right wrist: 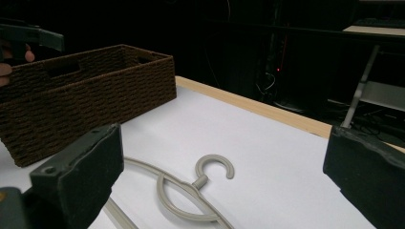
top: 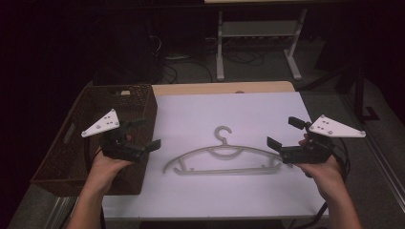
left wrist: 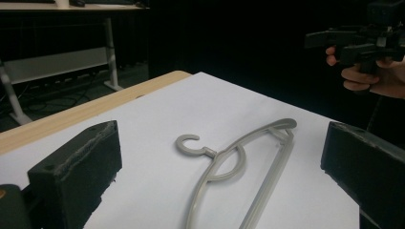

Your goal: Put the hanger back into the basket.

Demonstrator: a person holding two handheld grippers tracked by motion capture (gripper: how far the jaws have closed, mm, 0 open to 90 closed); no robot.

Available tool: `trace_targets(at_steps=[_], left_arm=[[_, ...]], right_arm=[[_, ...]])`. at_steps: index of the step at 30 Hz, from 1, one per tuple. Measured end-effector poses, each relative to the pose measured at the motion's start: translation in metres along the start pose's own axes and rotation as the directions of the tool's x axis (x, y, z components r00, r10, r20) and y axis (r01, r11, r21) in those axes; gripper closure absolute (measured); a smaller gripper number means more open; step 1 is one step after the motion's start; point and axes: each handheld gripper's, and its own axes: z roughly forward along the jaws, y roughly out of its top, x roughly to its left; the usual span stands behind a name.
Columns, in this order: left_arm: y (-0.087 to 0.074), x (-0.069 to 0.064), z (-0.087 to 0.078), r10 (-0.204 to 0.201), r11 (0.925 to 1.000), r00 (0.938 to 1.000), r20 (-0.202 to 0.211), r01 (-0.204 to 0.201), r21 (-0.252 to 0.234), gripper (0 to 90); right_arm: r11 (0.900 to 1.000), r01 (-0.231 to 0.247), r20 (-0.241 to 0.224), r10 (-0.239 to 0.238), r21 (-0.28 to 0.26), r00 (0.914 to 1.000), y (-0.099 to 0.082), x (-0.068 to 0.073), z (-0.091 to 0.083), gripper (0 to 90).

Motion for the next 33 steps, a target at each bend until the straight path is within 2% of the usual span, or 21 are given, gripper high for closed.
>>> trace_targets(at_steps=[10,20,27,31,33], left_arm=[[0.003,-0.004,0.014,-0.003,0.9999,0.9994,0.035,0.003,0.015,0.0],[0.001,-0.015,0.041,0.005,0.9996,0.9966,0.082,-0.008,0.028,0.0],[-0.002,-0.018,0.053,-0.001,0.9995,0.9942,0.107,-0.003,0.033,0.0],[-0.004,-0.02,0.06,0.0,0.9992,0.9935,0.114,-0.004,0.039,0.0],[-0.005,-0.02,0.062,-0.003,0.9995,0.9929,0.119,-0.001,0.031,0.0]], right_arm=[[0.9999,0.001,-0.006,-0.001,0.011,1.0,-0.002,0.003,0.005,0.0],[0.9965,0.003,-0.047,0.001,0.084,0.9989,-0.013,0.014,0.032,0.0],[0.9929,0.0,-0.082,0.01,0.119,0.9966,-0.02,0.019,0.045,7.6],[0.9866,-0.013,-0.103,0.031,0.162,0.9942,-0.024,0.02,0.055,16.3],[0.9828,-0.007,-0.107,0.027,0.185,0.9939,-0.027,0.023,0.06,26.0]])
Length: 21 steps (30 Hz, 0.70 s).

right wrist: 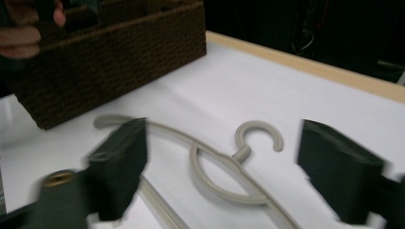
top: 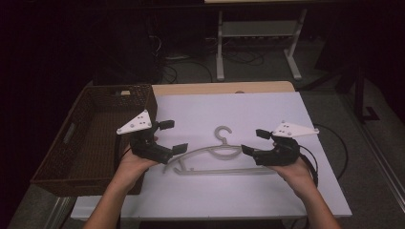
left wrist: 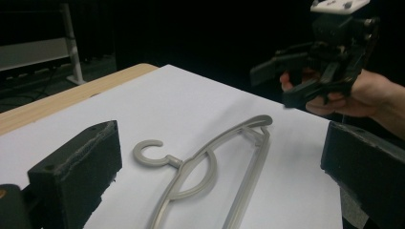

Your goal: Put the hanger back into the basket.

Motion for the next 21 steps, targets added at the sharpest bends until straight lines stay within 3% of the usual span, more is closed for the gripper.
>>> trace_targets(at_steps=[5,6,7,11,17,21], left_arm=[[-0.004,-0.001,0.008,-0.003,0.9999,0.9999,0.01,0.003,0.011,0.0],[-0.005,0.0,0.01,-0.002,0.9999,0.9999,0.016,0.002,0.01,0.0],[-0.006,0.0,0.011,-0.004,0.9999,0.9998,0.017,0.004,0.013,0.0],[-0.01,0.0,0.015,-0.011,0.9997,0.9996,0.027,0.01,0.023,0.0],[-0.013,-0.001,0.018,-0.014,0.9992,0.9994,0.03,0.013,0.038,0.0],[-0.014,-0.001,0.02,-0.012,0.9992,0.9994,0.033,0.011,0.038,0.0]], right_arm=[[0.9978,0.025,-0.037,-0.023,0.062,0.9991,-0.008,0.005,0.019,46.7],[0.9952,0.035,-0.045,-0.031,0.092,0.9985,-0.012,0.007,0.027,54.8],[0.9952,0.035,-0.045,-0.031,0.092,0.9985,-0.012,0.007,0.027,54.8],[0.9883,0.028,-0.065,-0.019,0.15,0.9977,-0.018,0.011,0.042,73.4],[0.9771,0.066,-0.094,-0.048,0.202,0.9944,-0.025,0.017,0.054,87.5],[0.9664,0.081,-0.097,-0.058,0.244,0.9936,-0.033,0.018,0.06,89.3]])
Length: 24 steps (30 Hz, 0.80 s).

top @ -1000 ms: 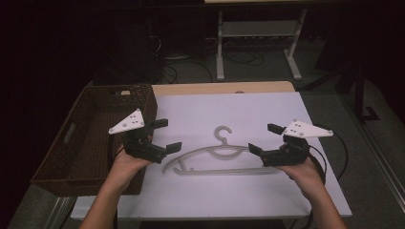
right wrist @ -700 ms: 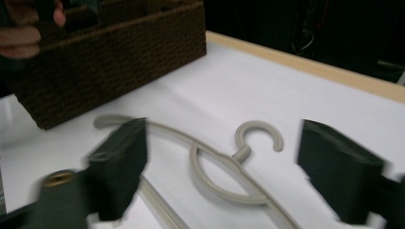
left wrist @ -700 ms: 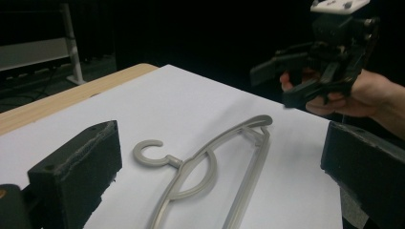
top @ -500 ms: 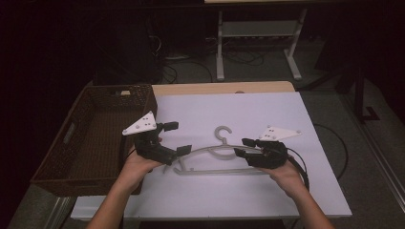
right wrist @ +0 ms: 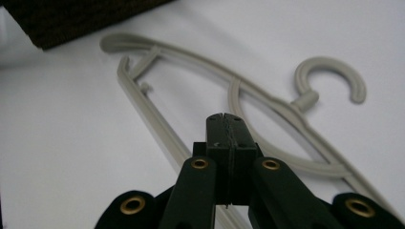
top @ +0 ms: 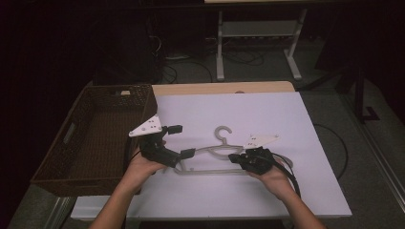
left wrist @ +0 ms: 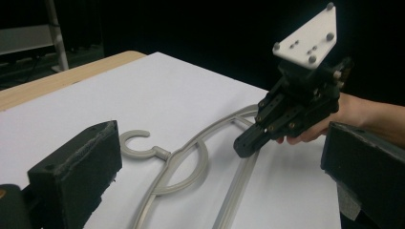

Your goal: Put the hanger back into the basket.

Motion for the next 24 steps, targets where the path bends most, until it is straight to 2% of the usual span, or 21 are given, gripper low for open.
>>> trace_targets(at_steps=[2,4,5,10,15,19,20,24], left_arm=[[0.0,0.0,0.0,0.001,1.0,1.0,0.002,-0.001,0.002,0.0],[-0.002,0.0,0.002,-0.007,1.0,1.0,0.002,0.007,0.005,0.0],[-0.002,0.0,0.002,-0.007,1.0,1.0,0.002,0.007,0.005,0.0],[-0.003,0.001,0.002,-0.005,0.9999,1.0,0.001,0.005,0.012,0.0],[-0.003,0.0,0.002,-0.005,0.9999,1.0,0.006,0.005,0.012,0.0],[-0.003,0.0,0.003,-0.006,0.9999,1.0,0.007,0.006,0.015,0.0],[-0.003,0.0,0.003,-0.006,0.9999,0.9999,0.008,0.006,0.016,0.0],[-0.003,0.0,0.003,-0.007,0.9998,0.9999,0.008,0.007,0.019,0.0]], right_arm=[[0.9998,-0.005,0.0,0.005,0.02,1.0,-0.001,0.001,0.001,89.3],[0.9992,0.018,-0.008,-0.018,0.037,0.9998,-0.005,0.001,0.005,89.3],[0.9985,0.008,-0.012,-0.007,0.054,0.9999,-0.006,0.003,0.007,89.3],[0.9954,0.023,-0.017,-0.022,0.093,0.9996,-0.01,0.004,0.014,89.3],[0.9933,0.023,-0.019,-0.021,0.113,0.9996,-0.012,0.003,0.017,89.3],[0.9919,0.033,-0.027,-0.03,0.123,0.9992,-0.013,0.005,0.019,89.3],[0.9912,0.048,-0.025,-0.045,0.124,0.9987,-0.013,0.004,0.02,89.3],[0.9885,0.043,-0.019,-0.04,0.145,0.999,-0.014,0.005,0.021,89.3]])
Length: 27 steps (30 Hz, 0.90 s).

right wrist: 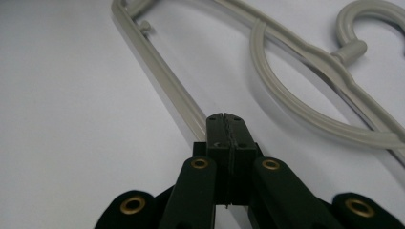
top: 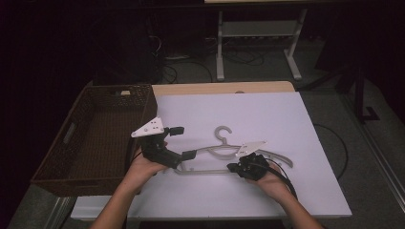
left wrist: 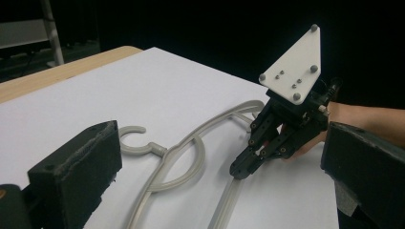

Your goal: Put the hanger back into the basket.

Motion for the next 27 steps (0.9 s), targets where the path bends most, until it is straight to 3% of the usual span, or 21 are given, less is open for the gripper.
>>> trace_targets(at_steps=[15,27], left_arm=[[0.0,-0.001,0.001,-0.001,1.0,1.0,-0.001,0.001,-0.001,0.0],[-0.005,0.002,0.014,0.013,0.9965,0.9991,-0.041,-0.01,0.083,0.0]], right_arm=[[0.999,0.018,0.012,-0.018,0.041,0.9998,-0.004,0.003,0.007,89.7],[0.9989,0.01,0.023,-0.011,0.046,0.9997,-0.004,0.005,0.007,89.8]])
